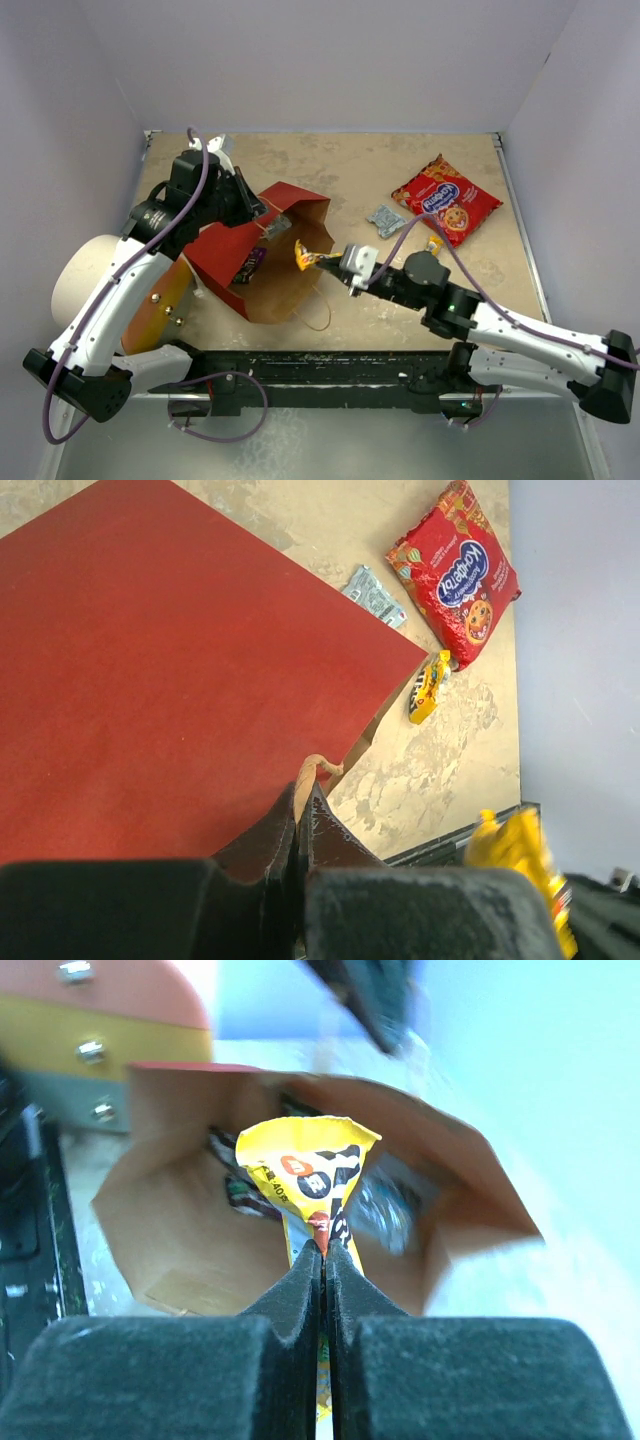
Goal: Take the snacks out of the paper bag
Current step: Place the snack at the center of the board.
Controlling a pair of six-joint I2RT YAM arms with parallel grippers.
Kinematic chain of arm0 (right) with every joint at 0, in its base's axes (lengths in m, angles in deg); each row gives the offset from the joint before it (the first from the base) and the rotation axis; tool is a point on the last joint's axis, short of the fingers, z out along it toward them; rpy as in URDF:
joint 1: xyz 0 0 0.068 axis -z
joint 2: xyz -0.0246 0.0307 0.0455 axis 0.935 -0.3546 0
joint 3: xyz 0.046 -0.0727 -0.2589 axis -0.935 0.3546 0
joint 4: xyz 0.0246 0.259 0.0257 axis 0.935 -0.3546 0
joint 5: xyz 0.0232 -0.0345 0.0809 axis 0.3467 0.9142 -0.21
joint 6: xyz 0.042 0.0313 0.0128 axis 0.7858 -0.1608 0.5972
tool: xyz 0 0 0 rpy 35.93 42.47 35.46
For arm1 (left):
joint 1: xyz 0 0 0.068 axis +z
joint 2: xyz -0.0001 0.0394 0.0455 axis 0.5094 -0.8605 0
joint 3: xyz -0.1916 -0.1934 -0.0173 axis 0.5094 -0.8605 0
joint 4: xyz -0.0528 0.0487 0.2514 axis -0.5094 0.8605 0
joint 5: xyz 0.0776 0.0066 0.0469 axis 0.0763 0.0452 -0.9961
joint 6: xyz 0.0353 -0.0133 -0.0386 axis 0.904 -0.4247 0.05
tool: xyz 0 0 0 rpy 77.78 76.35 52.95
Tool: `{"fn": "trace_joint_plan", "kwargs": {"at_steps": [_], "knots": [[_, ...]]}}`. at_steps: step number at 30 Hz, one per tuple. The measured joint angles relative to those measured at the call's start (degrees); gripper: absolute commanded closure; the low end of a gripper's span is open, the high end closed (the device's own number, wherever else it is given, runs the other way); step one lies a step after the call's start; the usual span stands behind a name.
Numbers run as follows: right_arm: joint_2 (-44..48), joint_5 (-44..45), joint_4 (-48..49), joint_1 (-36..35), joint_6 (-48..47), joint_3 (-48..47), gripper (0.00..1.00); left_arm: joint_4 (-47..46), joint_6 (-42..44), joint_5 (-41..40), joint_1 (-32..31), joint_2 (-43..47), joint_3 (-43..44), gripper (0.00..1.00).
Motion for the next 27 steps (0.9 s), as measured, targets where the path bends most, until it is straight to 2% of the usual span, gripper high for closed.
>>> {"fn": "trace_joint_plan", "kwargs": {"at_steps": [5,8,10,14,18,23,27], "knots": [[-4.61,22.08,-12.81,1.05,13.81,-11.87,1.00,-0.76,0.09,0.17,0.24,-0.74,0.22,1.00],[-9.29,31.30,-17.53,3.65,20.59,-16.37,1.00,-1.05,0.09,0.20,0.24,-0.74,0.22,1.00],[-13.14,34.32,-22.53,8.48,27.47,-19.04,1.00,-1.25,0.09,0.20,0.24,-0.68,0.22,0.99],[-20.76,35.01,-32.13,23.39,41.70,-21.31,0.99,-1.18,0.09,0.22,0.26,-0.52,0.48,0.99],[-25.33,32.85,-39.89,35.34,52.04,-20.44,0.98,-1.20,0.17,1.01,0.26,-0.52,2.16,0.99],[-24.00,28.83,-43.30,45.94,60.70,-13.16,0.97,-1.38,0.94,2.10,0.26,-0.52,3.39,0.99],[-23.30,25.42,-43.56,51.63,62.69,-6.56,0.96,-1.09,1.20,2.38,0.26,-0.52,3.39,0.99]]}}
